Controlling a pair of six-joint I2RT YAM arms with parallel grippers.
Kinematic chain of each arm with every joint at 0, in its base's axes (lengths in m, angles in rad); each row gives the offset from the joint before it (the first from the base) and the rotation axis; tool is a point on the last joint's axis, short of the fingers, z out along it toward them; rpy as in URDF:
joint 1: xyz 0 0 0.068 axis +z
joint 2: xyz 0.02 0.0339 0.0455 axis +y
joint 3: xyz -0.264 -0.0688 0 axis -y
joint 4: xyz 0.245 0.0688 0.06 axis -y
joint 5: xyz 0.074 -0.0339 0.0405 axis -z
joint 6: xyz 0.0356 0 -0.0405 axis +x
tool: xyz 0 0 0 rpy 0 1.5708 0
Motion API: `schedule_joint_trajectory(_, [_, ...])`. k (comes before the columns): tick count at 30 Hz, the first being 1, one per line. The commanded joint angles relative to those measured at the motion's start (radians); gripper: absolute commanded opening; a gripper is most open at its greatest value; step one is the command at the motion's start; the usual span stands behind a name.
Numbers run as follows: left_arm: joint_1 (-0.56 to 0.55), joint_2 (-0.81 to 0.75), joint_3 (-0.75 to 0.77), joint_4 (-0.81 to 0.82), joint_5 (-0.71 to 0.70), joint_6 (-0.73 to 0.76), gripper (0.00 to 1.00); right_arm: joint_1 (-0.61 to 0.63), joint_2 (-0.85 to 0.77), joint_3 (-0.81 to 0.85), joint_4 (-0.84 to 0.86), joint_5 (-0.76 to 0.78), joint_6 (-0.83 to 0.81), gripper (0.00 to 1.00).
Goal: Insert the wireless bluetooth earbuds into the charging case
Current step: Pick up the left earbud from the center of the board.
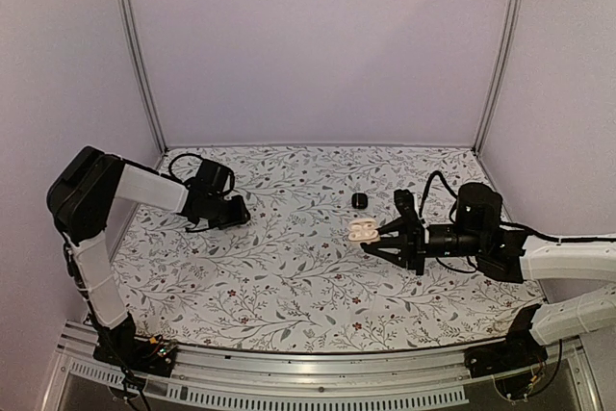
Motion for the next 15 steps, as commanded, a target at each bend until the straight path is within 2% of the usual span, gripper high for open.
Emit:
schedule_joint_trajectory(1, [-0.017,0.049,0.054,-0.103,-0.072,0.048,0.34,0.006,-0.024,-0.016,0.022,0.014,-0.007,0.0])
schedule_joint_trajectory(11, [-0.057,0.099,0.142,-0.251,-0.209,0.126,0.34,0.006,-0.027,-0.012,0.022,0.007,-0.012,0.0])
schedule_joint_trajectory(15, [-0.088,0.114,0.162,-0.296,-0.219,0.176,0.35,0.006,-0.026,-0.012,0.019,0.01,-0.012,0.0])
